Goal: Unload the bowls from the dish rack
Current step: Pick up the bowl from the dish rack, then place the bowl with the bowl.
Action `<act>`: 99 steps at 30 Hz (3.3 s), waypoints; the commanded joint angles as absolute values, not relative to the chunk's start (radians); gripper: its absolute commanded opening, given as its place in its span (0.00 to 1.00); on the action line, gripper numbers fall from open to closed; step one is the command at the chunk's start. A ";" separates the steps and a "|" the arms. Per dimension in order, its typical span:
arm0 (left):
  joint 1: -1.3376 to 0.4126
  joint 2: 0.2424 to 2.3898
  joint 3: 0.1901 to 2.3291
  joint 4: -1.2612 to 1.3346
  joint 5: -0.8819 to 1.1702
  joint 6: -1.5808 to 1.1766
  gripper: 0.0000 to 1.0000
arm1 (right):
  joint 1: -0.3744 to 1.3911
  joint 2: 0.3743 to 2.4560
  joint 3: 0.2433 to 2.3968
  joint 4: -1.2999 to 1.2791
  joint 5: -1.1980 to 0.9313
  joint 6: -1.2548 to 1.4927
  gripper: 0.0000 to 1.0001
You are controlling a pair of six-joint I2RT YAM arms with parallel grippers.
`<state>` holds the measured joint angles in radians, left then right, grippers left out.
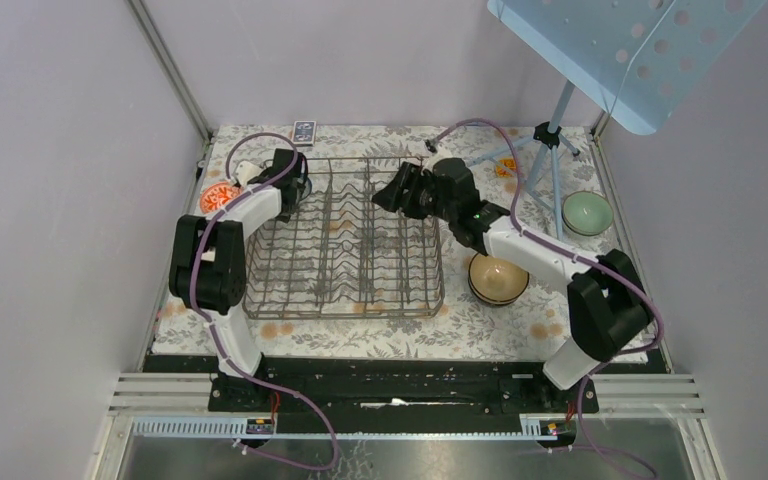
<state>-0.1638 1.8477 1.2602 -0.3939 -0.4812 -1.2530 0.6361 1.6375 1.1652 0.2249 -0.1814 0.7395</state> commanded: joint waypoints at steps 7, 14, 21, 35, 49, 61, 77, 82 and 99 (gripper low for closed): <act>-0.167 1.848 1.272 -0.341 -0.540 -1.226 0.46 | 0.651 1.381 0.976 0.196 -0.165 0.641 0.64; -0.166 1.839 1.254 -0.318 -0.540 -1.204 0.18 | 0.651 1.210 0.939 0.042 -0.133 0.545 0.69; -0.166 1.802 1.239 -0.302 -0.527 -1.182 0.00 | 0.652 1.082 0.897 -0.048 -0.090 0.498 0.71; -0.166 1.637 1.239 -0.272 -0.405 -1.111 0.00 | 0.651 1.010 0.840 -0.043 -0.083 0.503 0.71; -0.152 1.291 1.176 -0.303 -0.125 -0.809 0.00 | 0.651 0.966 0.870 -0.096 -0.239 0.416 0.81; 0.136 1.222 1.187 -0.331 0.025 -0.909 0.00 | 0.651 0.814 0.731 -0.131 -0.258 0.419 0.81; 0.370 1.475 1.249 -0.323 -0.046 -0.993 0.00 | 0.651 0.715 0.623 -0.126 -0.231 0.488 0.81; 0.392 1.541 1.260 -0.336 -0.066 -0.986 0.00 | 0.651 0.721 0.617 -0.127 -0.222 0.476 0.81; 0.418 1.703 1.317 -0.326 -0.040 -0.984 0.00 | 0.650 0.714 0.602 -0.142 -0.193 0.461 0.81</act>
